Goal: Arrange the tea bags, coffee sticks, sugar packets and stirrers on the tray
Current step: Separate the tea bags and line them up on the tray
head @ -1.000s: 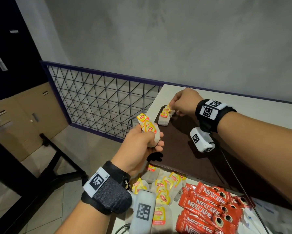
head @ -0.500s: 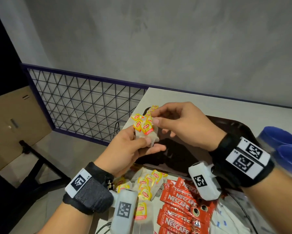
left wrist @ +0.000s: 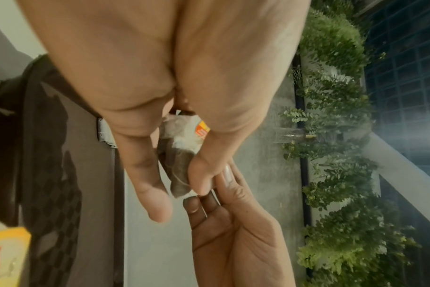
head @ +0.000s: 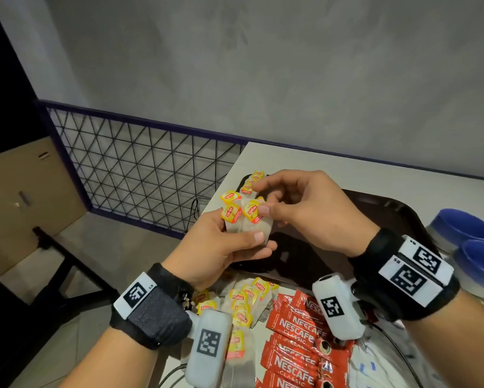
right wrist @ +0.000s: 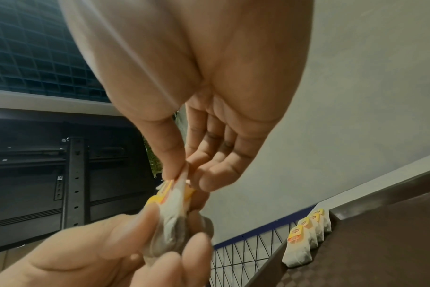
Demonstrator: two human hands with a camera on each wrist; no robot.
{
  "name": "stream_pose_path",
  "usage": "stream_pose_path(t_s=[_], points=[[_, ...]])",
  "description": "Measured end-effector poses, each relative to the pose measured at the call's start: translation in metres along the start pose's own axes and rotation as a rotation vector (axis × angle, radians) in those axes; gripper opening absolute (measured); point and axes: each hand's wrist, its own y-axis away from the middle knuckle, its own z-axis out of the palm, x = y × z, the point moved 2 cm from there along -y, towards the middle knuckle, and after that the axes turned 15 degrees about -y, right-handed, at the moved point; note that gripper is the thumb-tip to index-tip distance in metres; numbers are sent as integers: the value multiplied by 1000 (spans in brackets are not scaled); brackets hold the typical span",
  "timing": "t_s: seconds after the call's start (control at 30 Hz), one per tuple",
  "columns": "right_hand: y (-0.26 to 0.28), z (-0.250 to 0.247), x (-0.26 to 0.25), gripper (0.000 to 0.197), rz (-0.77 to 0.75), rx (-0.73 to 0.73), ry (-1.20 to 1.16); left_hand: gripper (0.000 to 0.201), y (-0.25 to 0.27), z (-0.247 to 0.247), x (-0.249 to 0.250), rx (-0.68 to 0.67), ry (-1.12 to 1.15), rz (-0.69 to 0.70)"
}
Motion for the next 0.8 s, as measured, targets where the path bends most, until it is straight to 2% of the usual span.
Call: stream_pose_path(t_s=[0.13,0.33,0.5,0.8], points=[[1,1,-5,23,-14,-59,-40,38,0,0,3,6,43,1],[3,0,-7,18,-20,-48,11,41,1,-1,5,17,25,-10],[5,-4,-7,15,-3,-45,36,35,2,0,8,68,32,-27],[6,-16,-10,5,-14,50,74,38,-1,-1,6,105,61,-23]])
